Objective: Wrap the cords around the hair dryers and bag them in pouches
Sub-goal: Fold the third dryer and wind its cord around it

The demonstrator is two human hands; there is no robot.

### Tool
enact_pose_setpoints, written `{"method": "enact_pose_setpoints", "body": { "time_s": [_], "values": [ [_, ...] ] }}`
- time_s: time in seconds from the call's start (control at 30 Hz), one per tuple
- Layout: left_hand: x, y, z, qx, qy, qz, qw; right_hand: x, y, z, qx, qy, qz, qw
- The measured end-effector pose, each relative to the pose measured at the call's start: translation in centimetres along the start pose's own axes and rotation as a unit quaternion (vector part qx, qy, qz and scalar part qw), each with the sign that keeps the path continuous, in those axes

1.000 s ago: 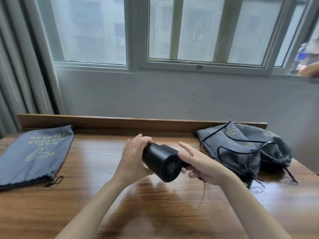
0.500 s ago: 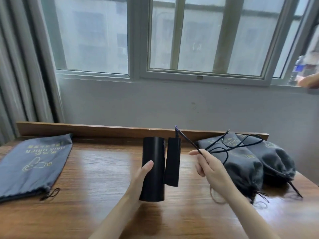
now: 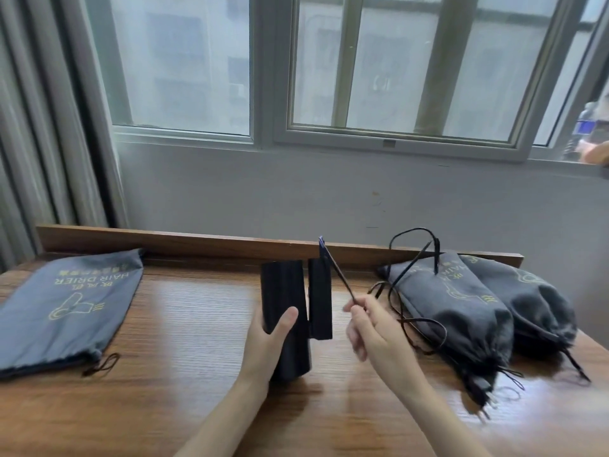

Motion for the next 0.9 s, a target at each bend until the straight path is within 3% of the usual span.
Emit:
{"method": "enact_pose_setpoints", "body": {
  "time_s": [0.13,0.27,0.37,0.47,0.6,0.77,0.9],
  "values": [
    [0.2,-0.3,-0.2,0.086,0.012,0.022,0.996,2.0,-1.1,-4.5,0.086,-0.168,0.063,0.980],
    [0.2,-0.1,0.5,0.182,0.009,0.065,0.981,1.8,-0.5,-5.3,0.196,-0.208,0.097,0.953],
    [0.5,0.3,0.1,0.262,-0.044,0.095,0.959,1.5,0.4,-5.6,0.264,-0.225,0.131,0.929],
    [0.7,0.1,-0.4,0.284,-0.076,0.120,0.948,1.4,1.0,-6.1,0.398,-0.233,0.202,0.864],
    [1.0,-0.2,-1.1,0.259,-0.140,0.154,0.943,0.4,1.7,-5.4,0.472,-0.255,0.194,0.821],
    [1.2,-1.0,-0.4,0.126,-0.206,0.185,0.952,-2.2,2.8,-4.2,0.508,-0.273,0.212,0.789],
    [1.4,-1.0,-0.2,0.026,-0.244,0.188,0.951,-4.7,1.7,-0.5,0.463,-0.190,0.182,0.847]
  ]
}}
Point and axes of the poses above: each hand's wrist, its own x-axis away from the middle knuckle, its own z-axis out of the back of the hand, y = z × x, the point moved 6 cm from there along -x, towards the middle knuckle, and after that the axes turned 10 degrees about x, right-handed, at the moved point
